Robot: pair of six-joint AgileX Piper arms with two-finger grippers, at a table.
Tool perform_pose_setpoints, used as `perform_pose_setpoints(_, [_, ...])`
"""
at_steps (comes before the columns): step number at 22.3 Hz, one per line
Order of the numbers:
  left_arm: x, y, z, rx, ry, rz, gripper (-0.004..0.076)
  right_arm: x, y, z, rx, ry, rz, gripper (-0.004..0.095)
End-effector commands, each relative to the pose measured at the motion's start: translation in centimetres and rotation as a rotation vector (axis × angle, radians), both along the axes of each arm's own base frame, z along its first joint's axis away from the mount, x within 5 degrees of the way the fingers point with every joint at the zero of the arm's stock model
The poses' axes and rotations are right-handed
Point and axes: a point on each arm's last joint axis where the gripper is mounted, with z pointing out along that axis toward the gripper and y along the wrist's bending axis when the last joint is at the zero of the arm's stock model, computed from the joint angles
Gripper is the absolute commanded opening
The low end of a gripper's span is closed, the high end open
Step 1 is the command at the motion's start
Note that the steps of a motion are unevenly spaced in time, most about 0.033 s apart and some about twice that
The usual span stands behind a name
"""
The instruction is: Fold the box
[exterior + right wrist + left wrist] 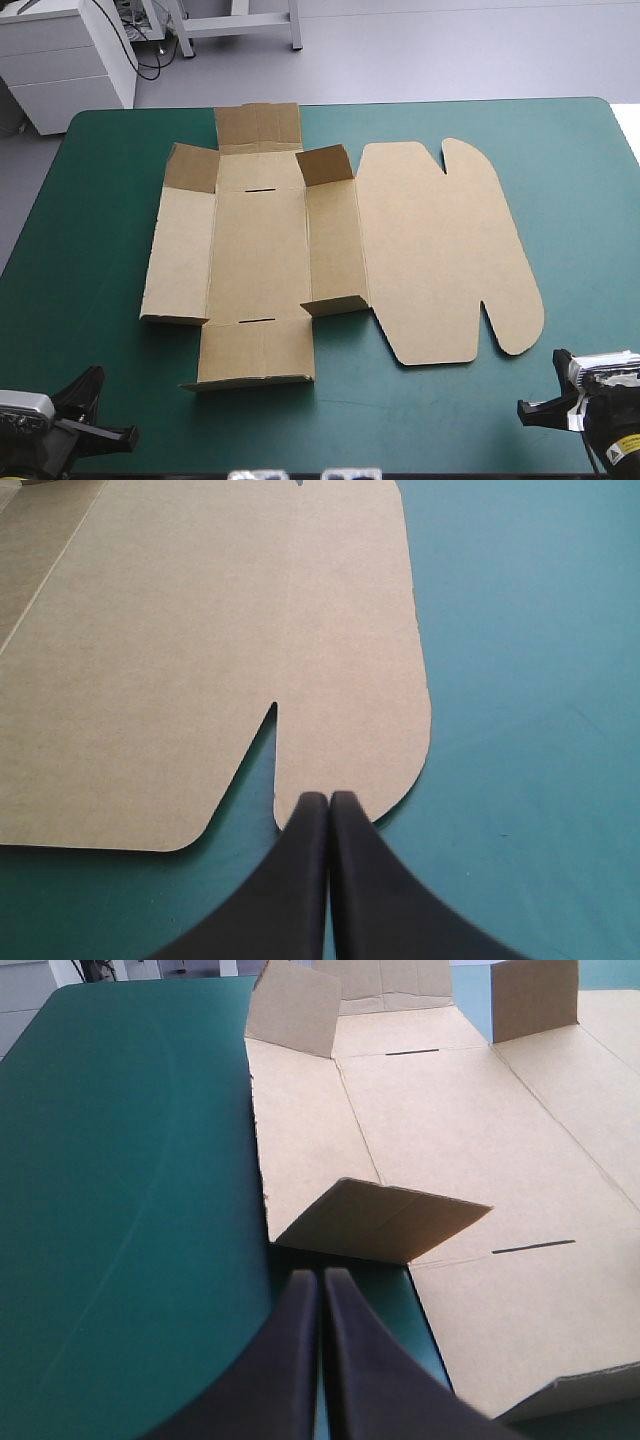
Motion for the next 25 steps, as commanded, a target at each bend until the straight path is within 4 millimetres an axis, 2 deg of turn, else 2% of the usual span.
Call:
perform_pose_setpoints(1, [0.2,-0.1,1.3,-0.013,-0.074,-0.002,-0.0008,0.2,0.0,1.6,-0.001,-0.094,-0.002,-0.0019])
perform_pose_setpoints(13, [0.2,-0.1,1.3,-0.016,-0.074,-0.004,-0.0008,0.2,0.0,1.6,-0.001,-0.094,-0.002,-0.0019])
perform_pose_setpoints(16, [0.5,-0.4,1.6,-0.071,-0.052,-0.017,-0.0008,0.2,0.0,1.6,-0.001,-0.094,-0.002,-0.0019])
perform_pose_setpoints(20, [2.9,-0.7,4.4,-0.052,0.032,-0.011,-0.0008,0.2,0.0,1.6,-0.001,-0.094,-0.002,-0.0019])
perform_pose_setpoints(22, [5.1,-1.1,6.0,-0.035,0.086,-0.009,-0.0008,0.2,0.0,1.6,-0.001,-0.094,-0.002,-0.0019])
perform_pose_setpoints(23, [6.8,-1.4,6.9,-0.028,0.128,-0.008,-0.0008,0.2,0.0,1.6,-0.001,-0.094,-0.002,-0.0019])
perform_pose_setpoints(25, [8.5,-1.7,8.0,-0.007,0.156,-0.015,0.0000,0.2,0.0,1.6,-0.001,-0.094,-0.002,-0.0019])
